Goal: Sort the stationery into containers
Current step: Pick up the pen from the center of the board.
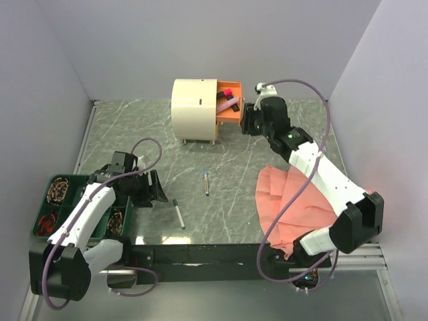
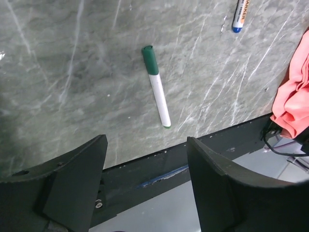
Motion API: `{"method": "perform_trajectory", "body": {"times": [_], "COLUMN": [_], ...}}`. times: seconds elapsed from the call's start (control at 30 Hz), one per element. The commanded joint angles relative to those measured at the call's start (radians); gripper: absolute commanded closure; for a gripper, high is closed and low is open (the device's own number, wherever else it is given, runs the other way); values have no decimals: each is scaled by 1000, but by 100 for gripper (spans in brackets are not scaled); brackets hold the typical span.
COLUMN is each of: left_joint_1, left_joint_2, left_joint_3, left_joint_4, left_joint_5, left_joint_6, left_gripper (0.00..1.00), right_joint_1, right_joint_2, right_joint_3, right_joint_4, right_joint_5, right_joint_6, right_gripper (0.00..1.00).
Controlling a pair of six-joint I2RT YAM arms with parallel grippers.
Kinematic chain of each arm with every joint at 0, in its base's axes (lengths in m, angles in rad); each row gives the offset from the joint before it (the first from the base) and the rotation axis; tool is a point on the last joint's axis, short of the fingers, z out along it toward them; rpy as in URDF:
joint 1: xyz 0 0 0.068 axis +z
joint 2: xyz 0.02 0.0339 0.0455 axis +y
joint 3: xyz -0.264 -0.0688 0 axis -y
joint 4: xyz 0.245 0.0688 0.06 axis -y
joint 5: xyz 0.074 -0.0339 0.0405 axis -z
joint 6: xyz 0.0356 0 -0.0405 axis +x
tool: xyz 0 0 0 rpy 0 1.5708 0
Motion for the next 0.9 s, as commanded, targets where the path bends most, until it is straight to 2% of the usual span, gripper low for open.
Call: {"method": "perform_trajectory", "body": {"times": [0.0, 0.07, 0.17, 0.33, 0.57, 0.87], "left_joint_1": [-8, -5, -2, 48, 139, 145], "left_joint_2": [26, 21, 7, -42, -137, -174], "left_joint_3": [58, 101, 147, 161, 181, 276], "left_joint_4": [72, 84, 115, 150, 161, 146], "left_joint_5": [23, -14, -72, -60, -51, -161], "left_joint_6": [-23, -19, 6, -5, -11, 75], "left_gripper": [26, 21, 14, 10, 7, 2], "right_joint_1": [74, 184, 277, 324, 354, 377], "right_joint_2": [-106, -115, -84, 112, 363, 503], "right_joint_3": [-107, -144, -189, -122, 13, 43], "right_joint_4": [-43, -55, -54, -106, -144, -146], "right_joint_5": [-122, -88, -85, -4, 42, 93], "right_joint_6": [108, 180, 297, 462, 510, 483], "right_gripper": [49, 49, 50, 50, 50, 51]}}
